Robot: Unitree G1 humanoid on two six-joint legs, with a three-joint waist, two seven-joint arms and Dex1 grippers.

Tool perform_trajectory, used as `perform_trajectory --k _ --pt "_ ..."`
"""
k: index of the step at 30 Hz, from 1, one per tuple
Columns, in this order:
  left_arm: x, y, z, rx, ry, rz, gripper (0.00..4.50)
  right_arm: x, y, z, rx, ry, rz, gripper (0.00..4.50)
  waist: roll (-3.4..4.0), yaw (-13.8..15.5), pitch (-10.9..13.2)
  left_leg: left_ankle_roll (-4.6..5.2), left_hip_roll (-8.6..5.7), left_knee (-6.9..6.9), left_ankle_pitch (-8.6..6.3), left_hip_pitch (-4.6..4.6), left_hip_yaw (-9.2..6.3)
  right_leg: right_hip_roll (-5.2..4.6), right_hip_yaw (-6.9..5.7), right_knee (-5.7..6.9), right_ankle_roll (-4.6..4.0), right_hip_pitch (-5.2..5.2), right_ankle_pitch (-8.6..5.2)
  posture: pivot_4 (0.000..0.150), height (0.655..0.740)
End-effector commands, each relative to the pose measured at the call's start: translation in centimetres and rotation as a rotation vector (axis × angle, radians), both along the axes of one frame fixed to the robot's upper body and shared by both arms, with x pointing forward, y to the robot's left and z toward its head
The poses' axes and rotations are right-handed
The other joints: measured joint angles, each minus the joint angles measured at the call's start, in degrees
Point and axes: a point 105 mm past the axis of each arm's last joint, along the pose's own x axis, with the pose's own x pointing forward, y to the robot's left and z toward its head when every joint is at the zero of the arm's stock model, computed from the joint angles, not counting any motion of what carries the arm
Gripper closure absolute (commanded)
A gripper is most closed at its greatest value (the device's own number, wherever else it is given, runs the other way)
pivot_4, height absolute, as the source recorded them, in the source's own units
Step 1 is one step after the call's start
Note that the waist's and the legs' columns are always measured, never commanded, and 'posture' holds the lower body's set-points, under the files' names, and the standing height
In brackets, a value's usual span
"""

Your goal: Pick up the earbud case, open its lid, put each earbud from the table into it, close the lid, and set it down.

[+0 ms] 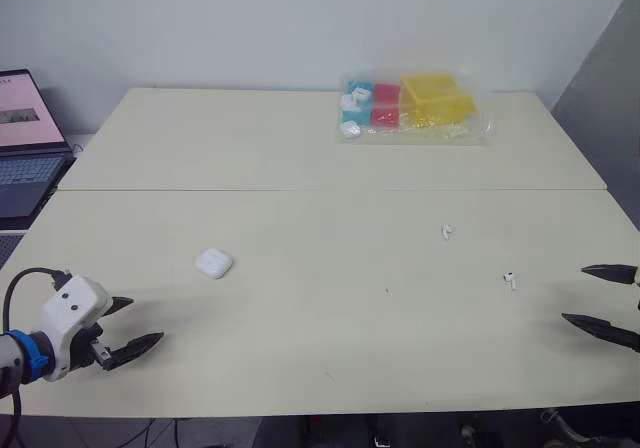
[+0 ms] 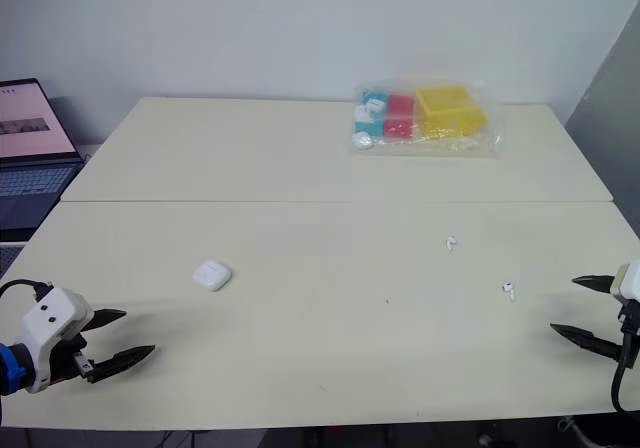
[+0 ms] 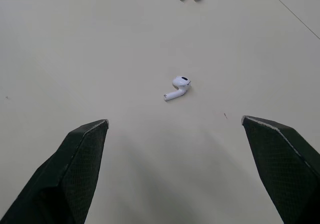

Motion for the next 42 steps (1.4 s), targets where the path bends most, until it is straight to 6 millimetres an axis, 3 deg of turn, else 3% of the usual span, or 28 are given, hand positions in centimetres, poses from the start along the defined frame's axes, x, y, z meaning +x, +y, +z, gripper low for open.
perform_trajectory --k 1,8,29,37,42 --pt "0.4 0.4 1.1 0.016 -0.059 0.017 0.00 0.2 -0.1 0.9 -0.005 -0.045 0.000 0.03 0.00 0.0 0.0 0.00 0.00 0.00 0.00 0.00 0.00 0.00 0.00 0.00 0.00 0.00 0.00 0.150 0.7400" --pt "0.4 1.8 1.6 -0.025 -0.093 0.063 0.00 0.4 -0.1 0.9 0.000 -0.053 -0.005 0.03 -0.01 0.0 0.0 0.00 0.00 0.03 0.00 0.04 0.02 0.03 0.02 0.04 0.01 0.03 0.01 0.150 0.7400" --pt "-0.2 0.1 1.5 -0.120 -0.037 -0.005 0.00 0.6 0.7 0.7 0.030 -0.053 0.017 0.03 -0.04 0.0 0.0 0.01 0.00 0.05 0.00 0.08 0.04 0.03 0.05 0.10 0.02 0.06 0.02 0.150 0.7400" --pt "1.5 -1.9 2.2 -0.178 -0.082 -0.021 0.00 0.0 4.9 1.4 0.102 -0.009 0.152 0.03 -0.04 0.0 0.0 0.01 0.00 0.08 0.01 0.16 0.02 0.04 0.06 0.21 0.04 0.09 0.03 0.150 0.7400" --pt "3.2 -2.9 1.5 -0.185 -0.074 -0.025 0.00 -0.2 9.4 3.1 0.149 0.020 0.310 0.03 -0.04 0.0 0.0 0.01 -0.01 0.11 0.01 0.19 0.03 0.05 0.08 0.30 0.08 0.09 0.05 0.150 0.7400"
